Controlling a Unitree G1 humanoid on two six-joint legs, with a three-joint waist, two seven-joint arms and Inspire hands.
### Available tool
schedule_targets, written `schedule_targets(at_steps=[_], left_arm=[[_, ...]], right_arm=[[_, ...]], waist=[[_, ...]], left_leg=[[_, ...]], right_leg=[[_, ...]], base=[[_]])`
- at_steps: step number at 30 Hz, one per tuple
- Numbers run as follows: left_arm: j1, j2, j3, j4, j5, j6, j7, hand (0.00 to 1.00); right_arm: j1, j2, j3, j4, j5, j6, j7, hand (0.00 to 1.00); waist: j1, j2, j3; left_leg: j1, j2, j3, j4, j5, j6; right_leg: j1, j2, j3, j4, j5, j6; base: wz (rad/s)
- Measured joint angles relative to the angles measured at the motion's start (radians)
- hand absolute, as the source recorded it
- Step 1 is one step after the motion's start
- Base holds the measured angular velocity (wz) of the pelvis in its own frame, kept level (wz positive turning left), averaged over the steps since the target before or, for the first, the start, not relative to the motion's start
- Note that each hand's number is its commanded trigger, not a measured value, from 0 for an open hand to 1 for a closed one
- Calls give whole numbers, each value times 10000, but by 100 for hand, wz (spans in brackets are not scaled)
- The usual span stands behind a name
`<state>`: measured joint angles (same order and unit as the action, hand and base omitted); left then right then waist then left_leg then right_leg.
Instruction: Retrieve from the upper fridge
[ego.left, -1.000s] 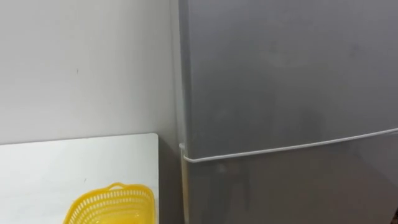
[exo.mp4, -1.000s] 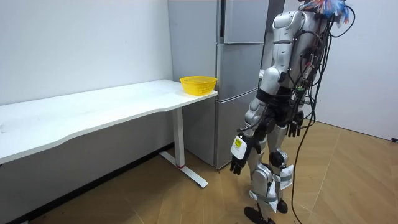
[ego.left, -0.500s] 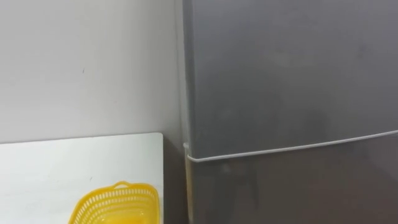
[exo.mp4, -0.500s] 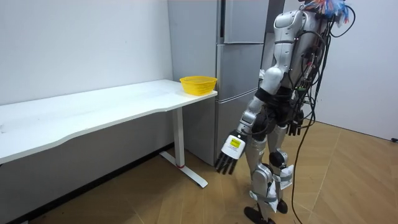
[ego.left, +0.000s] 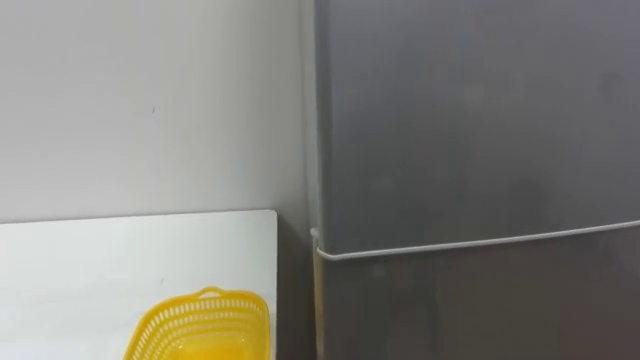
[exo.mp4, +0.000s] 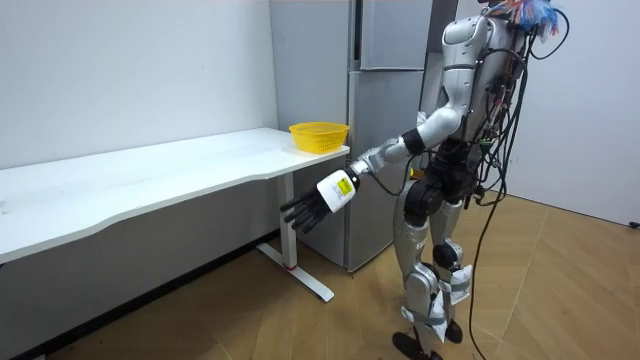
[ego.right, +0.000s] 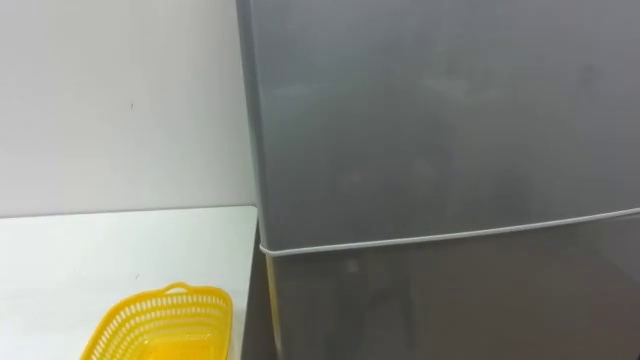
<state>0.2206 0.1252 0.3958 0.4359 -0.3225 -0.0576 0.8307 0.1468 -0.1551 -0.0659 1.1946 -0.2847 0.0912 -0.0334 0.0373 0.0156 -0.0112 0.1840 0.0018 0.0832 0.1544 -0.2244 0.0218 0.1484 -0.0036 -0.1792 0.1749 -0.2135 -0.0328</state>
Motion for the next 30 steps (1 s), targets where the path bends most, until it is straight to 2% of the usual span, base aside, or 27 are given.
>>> schedule_targets(at_steps=[3,7,8,12,14,18,20,21,25,30], left_arm=[[-9,0,331,-698,25,-342,514,0],[5,18,556,-1963,101,-415,1190,0],[4,27,556,-2340,140,-561,1288,0],[-133,291,647,-3775,363,-673,1386,0],[-142,296,691,-4634,870,-714,1365,0],[-349,482,522,-5671,1900,-806,830,0],[-349,481,421,-6329,2067,-807,522,0],[-349,482,317,-6805,2069,-828,376,0],[-401,495,170,-7456,2059,-962,-311,0],[-895,532,-354,-8302,1780,-935,-1728,0]], right_arm=[[96,5,1,3,-14,-116,-92,0],[230,-11,13,12,-7,-109,-112,0],[290,-9,13,15,67,-115,-117,0],[413,33,13,41,33,-158,-124,0],[431,46,10,32,39,-176,-90,0],[424,4,18,49,36,-169,-29,0],[406,12,18,166,65,-195,109,0],[404,7,13,266,139,-259,200,0],[342,15,5,497,228,-303,297,0],[328,16,16,472,169,-321,622,0]], waist=[[29,15,-9],[23,38,-1],[20,39,-3],[-7,90,12],[-44,105,17],[-87,255,91],[-135,251,146],[-144,257,151],[-326,245,160],[-382,189,209]], left_leg=[[34,-8,-5,0,0,0],[-49,-52,-19,-3,-1,-2],[-52,-63,-38,-5,-1,-2],[-62,-69,-42,4,-1,-1],[-67,-68,-57,1,-2,-1],[-142,-84,-136,-5,-2,-1],[-146,-91,-168,-2,-2,0],[-159,-96,-190,1,0,1],[-163,-124,-312,10,1,1],[-265,-131,-303,96,1,1]], right_leg=[[42,9,-1,10,3,-5],[-73,15,25,-6,3,-7],[-66,11,10,0,2,-5],[-43,9,-3,-24,6,-2],[-44,-5,-12,-28,4,-1],[-98,-39,-128,-25,4,2],[-100,-42,-130,-28,4,2],[-90,-47,-145,-45,4,2],[-30,-57,-191,-64,3,7],[-113,-65,-144,-70,-1,13]], base=[[0],[-2],[4],[1],[2],[5],[2],[3],[4],[-2]])
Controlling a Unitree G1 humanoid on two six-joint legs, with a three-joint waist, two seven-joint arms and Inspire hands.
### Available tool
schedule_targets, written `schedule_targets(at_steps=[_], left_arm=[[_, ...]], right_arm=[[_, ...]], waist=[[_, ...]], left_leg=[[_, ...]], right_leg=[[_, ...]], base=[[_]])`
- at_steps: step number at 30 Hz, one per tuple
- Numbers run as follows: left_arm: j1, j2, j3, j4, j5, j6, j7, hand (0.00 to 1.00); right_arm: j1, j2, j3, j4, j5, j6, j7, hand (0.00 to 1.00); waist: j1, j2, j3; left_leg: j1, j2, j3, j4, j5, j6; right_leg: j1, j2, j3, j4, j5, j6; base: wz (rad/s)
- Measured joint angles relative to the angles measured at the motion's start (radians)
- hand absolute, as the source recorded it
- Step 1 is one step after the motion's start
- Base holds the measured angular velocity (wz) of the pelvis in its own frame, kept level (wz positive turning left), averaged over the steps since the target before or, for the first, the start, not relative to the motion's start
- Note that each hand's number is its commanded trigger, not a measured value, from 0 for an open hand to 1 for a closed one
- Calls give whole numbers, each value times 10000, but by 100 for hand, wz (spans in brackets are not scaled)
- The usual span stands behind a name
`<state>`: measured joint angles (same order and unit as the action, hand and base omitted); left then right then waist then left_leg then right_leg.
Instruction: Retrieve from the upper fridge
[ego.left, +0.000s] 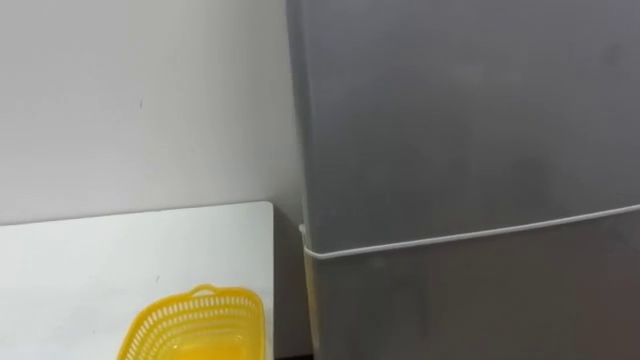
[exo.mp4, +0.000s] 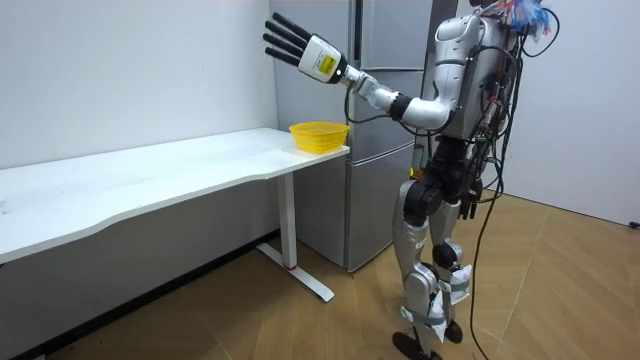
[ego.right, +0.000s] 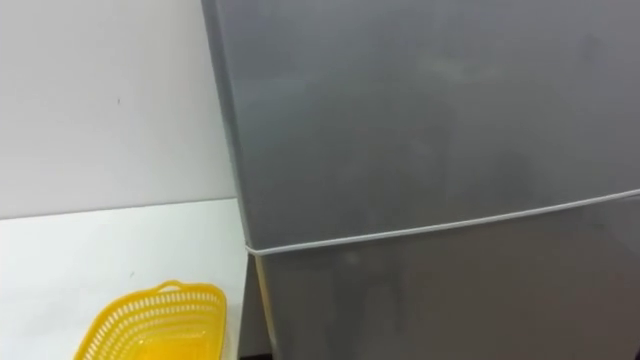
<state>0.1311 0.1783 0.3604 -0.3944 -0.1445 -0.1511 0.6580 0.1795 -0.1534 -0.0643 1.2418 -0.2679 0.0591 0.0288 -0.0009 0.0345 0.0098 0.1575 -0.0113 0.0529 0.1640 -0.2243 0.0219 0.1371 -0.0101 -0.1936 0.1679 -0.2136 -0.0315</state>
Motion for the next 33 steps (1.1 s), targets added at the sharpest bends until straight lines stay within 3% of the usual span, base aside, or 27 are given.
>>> schedule_targets(at_steps=[11,15,19,24,29,30,33], left_arm=[[-1050,16,-403,-989,-1112,462,-2512,0],[-1143,100,-1210,-989,-1340,798,-3655,0],[-1146,460,-1760,-996,-1772,1101,-4949,0],[-1180,808,-1802,-1438,-2467,1458,-6311,0],[-1338,867,-1810,-1486,-3082,1727,-7438,0],[-1385,891,-1809,-1485,-3249,1831,-7688,0],[-1603,1014,-1822,-1475,-3368,2043,-8317,0]], right_arm=[[54,-15,-4,28,-131,81,421,0],[-68,-17,8,212,-94,74,494,0],[-158,-58,3,228,-117,76,535,0],[-261,-161,-201,247,-314,89,692,0],[-400,-375,-373,234,-833,279,876,0],[-403,-452,-370,173,-956,298,889,0],[-395,-486,-372,139,-1091,386,946,0]], waist=[[-147,111,-69],[-248,105,-59],[-450,110,-57],[-686,217,-60],[-775,450,-54],[-765,549,-97],[-794,597,-94]], left_leg=[[-60,2,4,4,0,-1],[-80,-3,26,3,0,0],[-126,-1,32,34,0,0],[-99,0,35,44,0,0],[-78,3,293,40,0,0],[-109,2,285,40,0,0],[-94,76,297,39,2,-1]], right_leg=[[-93,6,138,14,1,0],[-116,0,150,20,1,1],[-167,0,193,40,1,0],[-167,3,267,43,1,1],[-207,6,423,48,1,1],[-240,1,442,52,1,2],[-284,25,517,120,-1,-1]], base=[[-4],[0],[0],[-4],[-9],[-8],[-8]])
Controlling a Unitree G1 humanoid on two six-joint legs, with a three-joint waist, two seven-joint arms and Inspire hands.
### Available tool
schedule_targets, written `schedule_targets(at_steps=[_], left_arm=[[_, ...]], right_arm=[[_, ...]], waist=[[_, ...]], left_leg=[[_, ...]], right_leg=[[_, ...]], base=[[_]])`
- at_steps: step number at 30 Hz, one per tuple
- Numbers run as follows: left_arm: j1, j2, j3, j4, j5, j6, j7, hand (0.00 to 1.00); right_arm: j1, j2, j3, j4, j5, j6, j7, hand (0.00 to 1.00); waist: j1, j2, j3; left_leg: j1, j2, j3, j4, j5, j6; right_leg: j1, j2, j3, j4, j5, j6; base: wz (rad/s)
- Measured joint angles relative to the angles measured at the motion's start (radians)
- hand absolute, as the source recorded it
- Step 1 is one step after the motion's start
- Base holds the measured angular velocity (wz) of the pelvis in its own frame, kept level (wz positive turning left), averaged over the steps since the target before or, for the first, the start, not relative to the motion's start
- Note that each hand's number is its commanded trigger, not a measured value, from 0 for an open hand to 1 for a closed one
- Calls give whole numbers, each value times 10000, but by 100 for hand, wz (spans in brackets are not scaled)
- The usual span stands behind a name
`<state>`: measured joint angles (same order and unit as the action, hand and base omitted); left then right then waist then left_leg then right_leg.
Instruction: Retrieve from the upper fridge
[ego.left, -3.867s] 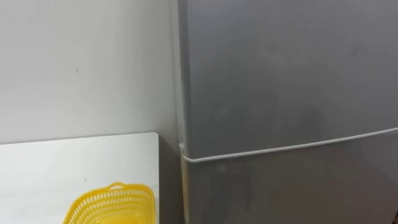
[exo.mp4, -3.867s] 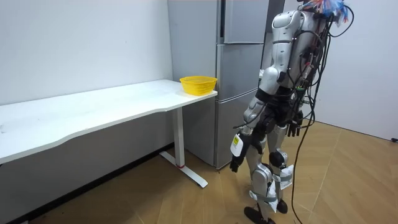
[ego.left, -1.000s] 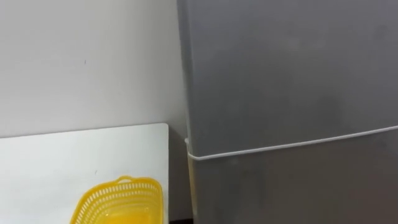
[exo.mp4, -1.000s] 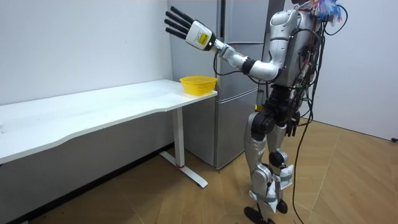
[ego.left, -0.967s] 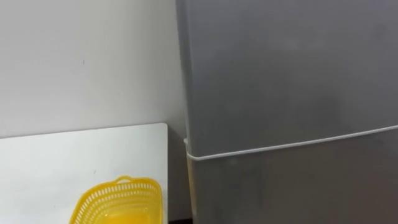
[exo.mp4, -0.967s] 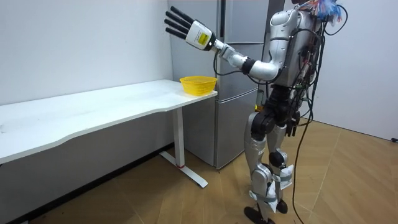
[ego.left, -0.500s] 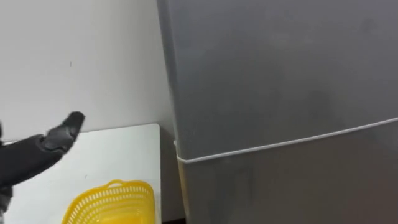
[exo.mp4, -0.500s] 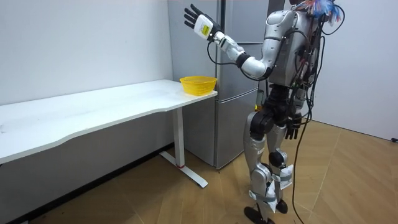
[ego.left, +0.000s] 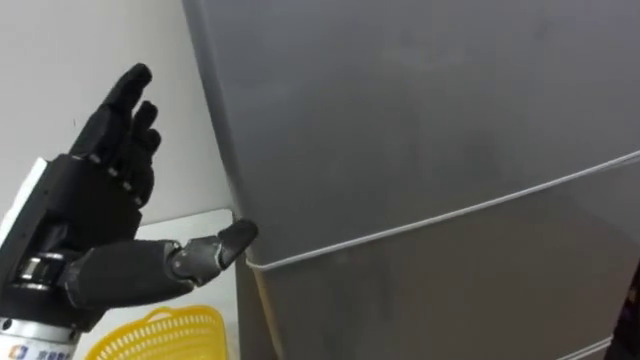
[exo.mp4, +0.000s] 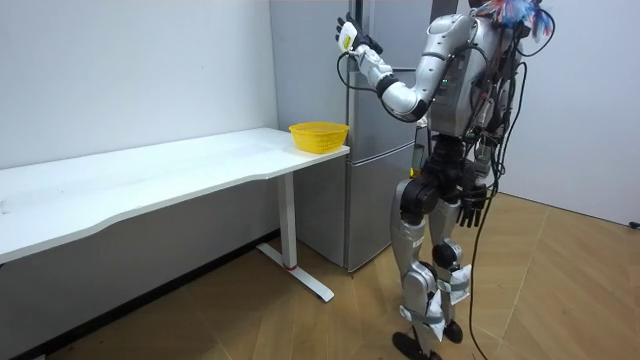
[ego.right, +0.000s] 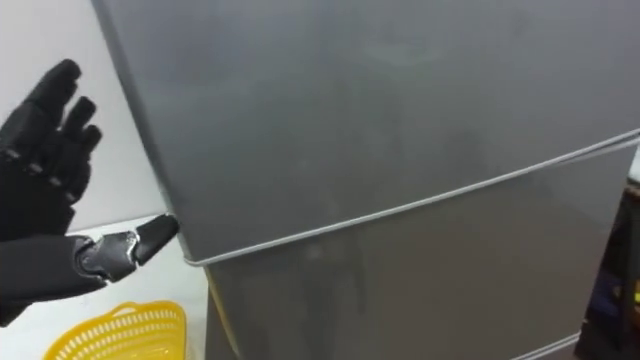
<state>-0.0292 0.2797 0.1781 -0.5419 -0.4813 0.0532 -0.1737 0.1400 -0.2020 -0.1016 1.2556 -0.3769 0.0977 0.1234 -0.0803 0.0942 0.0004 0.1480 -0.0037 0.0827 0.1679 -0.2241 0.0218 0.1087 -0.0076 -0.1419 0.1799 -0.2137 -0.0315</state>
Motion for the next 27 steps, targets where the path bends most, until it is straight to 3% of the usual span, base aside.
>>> schedule_targets(at_steps=[4,9,21,22,23,24,27], left_arm=[[-157,215,-122,38,29,371,-712,0],[-301,216,-171,54,21,503,-973,0],[-305,216,-240,236,-33,568,-1179,0],[-305,216,-246,259,-144,578,-1176,56],[-305,216,-250,267,-183,580,-1175,86],[-305,216,-252,270,-185,580,-1174,100],[-305,216,-253,270,-348,580,-1133,100]], right_arm=[[-43,-13,-12,-136,-167,130,-24,0],[4,-14,-16,-135,-220,261,-15,0],[-55,-41,8,-43,-191,356,-39,0],[-75,-41,8,-42,-191,355,-40,0],[-88,-41,9,-37,-191,354,-39,0],[-115,-43,9,-23,-191,356,-40,0],[-144,-72,8,-23,-192,355,-70,0]], waist=[[-239,-91,60],[-244,-167,111],[-232,-34,20],[-233,-21,19],[-232,-18,19],[-233,-17,19],[-224,-14,21]], left_leg=[[-34,57,18,-32,-1,-1],[-53,64,133,-38,-1,-1],[-40,57,218,-36,-1,-1],[-40,57,218,-36,-1,-1],[-41,57,218,-36,-1,-1],[-41,58,218,-36,-1,-2],[-42,54,217,-36,-1,-1]], right_leg=[[-20,45,19,68,0,-5],[-63,51,46,59,3,-10],[-58,35,-6,50,3,-11],[-57,35,-10,49,3,-11],[-57,35,-12,49,4,-11],[-57,36,-13,48,3,-11],[-56,34,-7,45,3,-11]], base=[[0],[0],[2],[0],[0],[0],[0]])
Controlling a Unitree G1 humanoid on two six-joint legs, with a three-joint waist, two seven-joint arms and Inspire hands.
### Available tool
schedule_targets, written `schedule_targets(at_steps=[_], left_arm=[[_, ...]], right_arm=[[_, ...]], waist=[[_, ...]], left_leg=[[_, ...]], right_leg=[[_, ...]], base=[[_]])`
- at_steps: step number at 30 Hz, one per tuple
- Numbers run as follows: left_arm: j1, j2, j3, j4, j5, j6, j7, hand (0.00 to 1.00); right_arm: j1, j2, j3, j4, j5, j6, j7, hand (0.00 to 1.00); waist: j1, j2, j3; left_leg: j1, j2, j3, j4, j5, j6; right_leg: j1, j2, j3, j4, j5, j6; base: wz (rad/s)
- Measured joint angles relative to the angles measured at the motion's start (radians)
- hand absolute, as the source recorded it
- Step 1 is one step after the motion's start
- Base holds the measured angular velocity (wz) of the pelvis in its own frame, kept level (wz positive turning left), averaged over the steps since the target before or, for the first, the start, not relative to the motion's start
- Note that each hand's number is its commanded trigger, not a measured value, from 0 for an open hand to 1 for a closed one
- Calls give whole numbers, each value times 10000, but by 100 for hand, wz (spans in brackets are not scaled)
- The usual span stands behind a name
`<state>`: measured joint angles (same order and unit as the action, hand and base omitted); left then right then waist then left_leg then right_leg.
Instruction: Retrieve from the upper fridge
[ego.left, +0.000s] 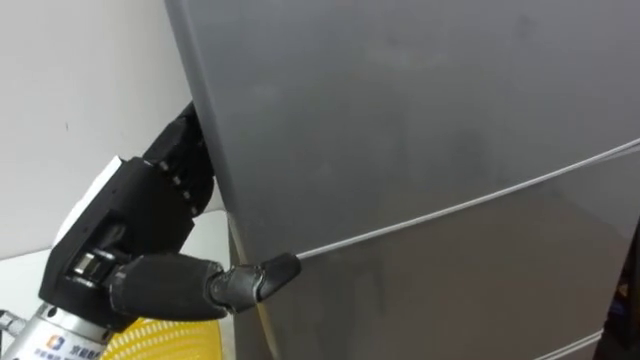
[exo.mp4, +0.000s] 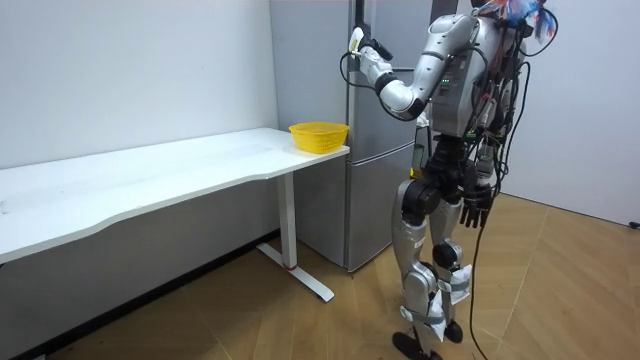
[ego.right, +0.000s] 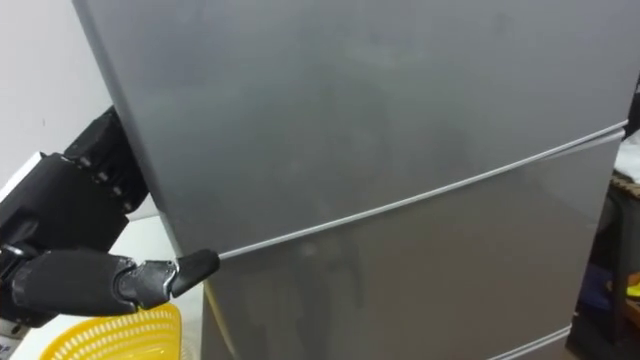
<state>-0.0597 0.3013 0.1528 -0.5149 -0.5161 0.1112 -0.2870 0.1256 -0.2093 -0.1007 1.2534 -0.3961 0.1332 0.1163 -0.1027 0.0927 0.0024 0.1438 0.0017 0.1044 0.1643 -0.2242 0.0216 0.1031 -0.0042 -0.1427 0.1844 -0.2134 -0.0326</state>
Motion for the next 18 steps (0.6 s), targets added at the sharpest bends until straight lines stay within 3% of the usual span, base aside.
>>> schedule_targets(at_steps=[7,8,18], left_arm=[[4,-3,265,32,-565,-10,79,98],[5,7,114,3,-716,-14,-123,89],[3,-3,-7,25,-1119,-78,-80,62]], right_arm=[[18,-82,0,-3,-15,-6,-64,0],[31,-94,0,-3,-16,-6,-64,0],[21,-121,1,-13,-17,-12,-94,0]], waist=[[130,-21,13],[209,-30,19],[246,-59,18]], left_leg=[[2,-10,-1,-6,0,0],[1,-12,-1,-6,0,0],[0,-8,-1,-5,0,0]], right_leg=[[-10,-7,28,6,-1,1],[-9,-10,28,6,-1,1],[-8,-4,33,6,-1,1]], base=[[0],[0],[0]])
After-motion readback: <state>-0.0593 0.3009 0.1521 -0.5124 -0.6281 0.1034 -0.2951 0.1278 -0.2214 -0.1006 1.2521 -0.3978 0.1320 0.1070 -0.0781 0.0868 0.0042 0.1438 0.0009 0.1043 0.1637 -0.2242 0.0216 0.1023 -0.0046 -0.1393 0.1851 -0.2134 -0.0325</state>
